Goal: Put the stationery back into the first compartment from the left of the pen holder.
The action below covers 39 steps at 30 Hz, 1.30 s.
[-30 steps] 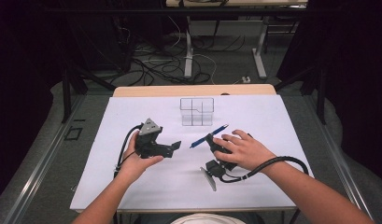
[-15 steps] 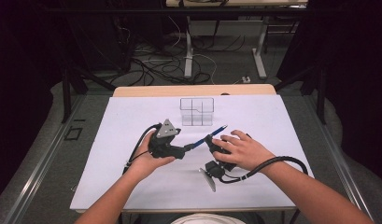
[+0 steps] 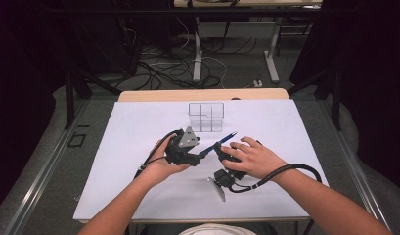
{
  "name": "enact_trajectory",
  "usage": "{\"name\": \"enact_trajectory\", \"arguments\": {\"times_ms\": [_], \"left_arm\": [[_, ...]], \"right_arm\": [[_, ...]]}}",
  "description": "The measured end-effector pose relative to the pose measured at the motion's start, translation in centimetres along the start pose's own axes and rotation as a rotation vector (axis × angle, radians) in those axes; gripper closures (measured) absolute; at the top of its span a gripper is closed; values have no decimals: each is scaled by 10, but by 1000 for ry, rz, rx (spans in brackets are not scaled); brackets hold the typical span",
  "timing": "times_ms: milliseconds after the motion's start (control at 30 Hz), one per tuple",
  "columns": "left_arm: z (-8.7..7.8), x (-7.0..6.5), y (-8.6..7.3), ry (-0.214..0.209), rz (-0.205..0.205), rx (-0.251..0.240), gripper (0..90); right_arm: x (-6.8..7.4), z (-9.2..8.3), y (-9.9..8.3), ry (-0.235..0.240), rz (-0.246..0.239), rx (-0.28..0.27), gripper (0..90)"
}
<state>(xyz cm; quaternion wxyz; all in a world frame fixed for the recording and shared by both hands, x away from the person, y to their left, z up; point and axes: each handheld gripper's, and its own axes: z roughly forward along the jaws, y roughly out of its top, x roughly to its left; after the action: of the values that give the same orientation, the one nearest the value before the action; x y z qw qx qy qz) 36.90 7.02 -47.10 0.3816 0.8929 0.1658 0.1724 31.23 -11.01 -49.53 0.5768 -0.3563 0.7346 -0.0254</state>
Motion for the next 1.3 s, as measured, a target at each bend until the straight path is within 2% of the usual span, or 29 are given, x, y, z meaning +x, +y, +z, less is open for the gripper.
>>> {"name": "enact_trajectory", "arguments": {"times_ms": [233,267,467,567,600,867,1067,1300], "left_arm": [[5,-3,6,-26,25,48,551],[6,-4,7,-32,22,57,561],[14,-6,13,-64,19,122,634],[17,-6,16,-72,5,152,673],[18,-6,17,-74,1,154,682],[24,-7,24,-84,-11,192,725],[26,-7,27,-82,-20,218,758],[27,-6,26,-86,-28,240,780]], "right_arm": [[0,2,0,-1,-5,-18,796],[1,2,1,0,-7,-3,796],[2,3,3,-4,-14,-26,796],[2,4,4,-5,-20,-24,796],[1,4,4,-5,-33,-24,796],[1,3,8,1,-41,-8,796],[3,6,10,-14,-33,-34,796],[3,7,13,-10,-40,-33,795]]}}
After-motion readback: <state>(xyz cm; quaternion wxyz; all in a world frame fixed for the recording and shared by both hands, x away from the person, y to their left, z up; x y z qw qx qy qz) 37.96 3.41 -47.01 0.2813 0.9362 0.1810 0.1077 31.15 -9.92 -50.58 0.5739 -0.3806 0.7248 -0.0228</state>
